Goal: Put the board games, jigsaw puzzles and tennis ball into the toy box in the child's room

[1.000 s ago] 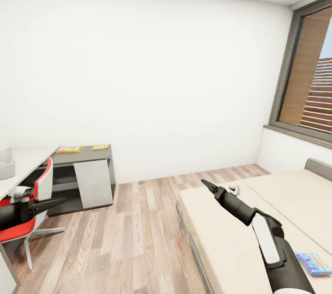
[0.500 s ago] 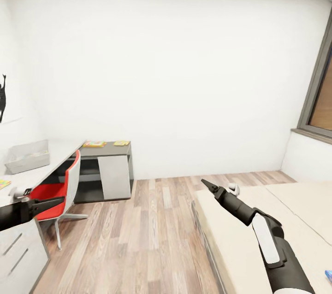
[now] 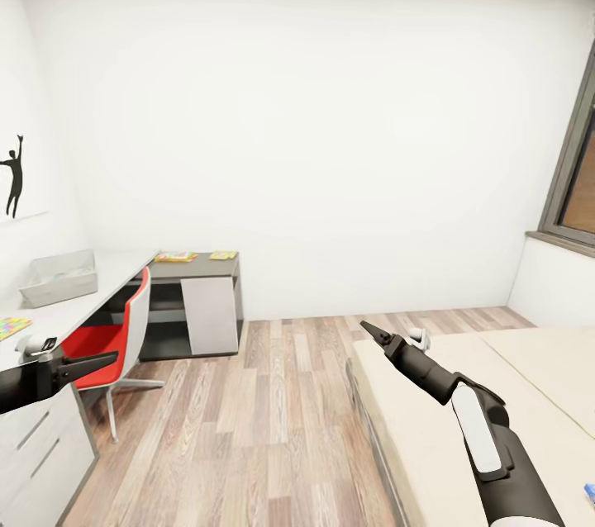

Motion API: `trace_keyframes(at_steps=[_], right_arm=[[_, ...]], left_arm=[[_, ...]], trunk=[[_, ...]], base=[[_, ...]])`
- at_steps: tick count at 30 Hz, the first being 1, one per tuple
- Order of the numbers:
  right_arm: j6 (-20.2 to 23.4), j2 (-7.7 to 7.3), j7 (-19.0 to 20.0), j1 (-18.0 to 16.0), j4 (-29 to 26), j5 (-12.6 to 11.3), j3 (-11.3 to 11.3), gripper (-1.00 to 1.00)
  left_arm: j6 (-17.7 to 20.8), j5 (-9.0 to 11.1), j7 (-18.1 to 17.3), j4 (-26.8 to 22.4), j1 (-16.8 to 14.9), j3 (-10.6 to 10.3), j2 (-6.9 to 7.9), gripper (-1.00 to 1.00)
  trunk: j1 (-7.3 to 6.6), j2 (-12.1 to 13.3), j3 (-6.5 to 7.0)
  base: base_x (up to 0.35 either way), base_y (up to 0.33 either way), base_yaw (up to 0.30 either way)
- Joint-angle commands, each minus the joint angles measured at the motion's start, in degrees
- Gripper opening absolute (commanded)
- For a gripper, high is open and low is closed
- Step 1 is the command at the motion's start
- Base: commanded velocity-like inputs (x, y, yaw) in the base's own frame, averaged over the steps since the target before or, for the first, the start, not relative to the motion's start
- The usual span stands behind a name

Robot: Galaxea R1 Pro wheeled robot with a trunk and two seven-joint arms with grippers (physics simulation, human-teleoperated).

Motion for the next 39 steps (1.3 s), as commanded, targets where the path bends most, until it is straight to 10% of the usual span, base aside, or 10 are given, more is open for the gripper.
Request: trace_keyframes(at_steps=[1, 39], right_arm=[[0.39, 0.01, 0.05, -0.02, 0.01, -0.26, -0.08, 1.00], [0.39, 0.47, -0.16, -0.11, 0.01, -0.01, 0.03, 1.00]], left_arm=[[0.62, -0.07, -0.26, 0.00, -0.02, 0.01, 0.01, 1.00], [0.34, 0.02, -0.26, 0.00, 0.06, 0.24, -1.67, 1.00]], trunk=[[0.02, -0.04, -0.01], [0.02, -0.04, 0.39]], base=[[-0.032, 0.000, -0.041], [-0.019, -0.050, -0.027]])
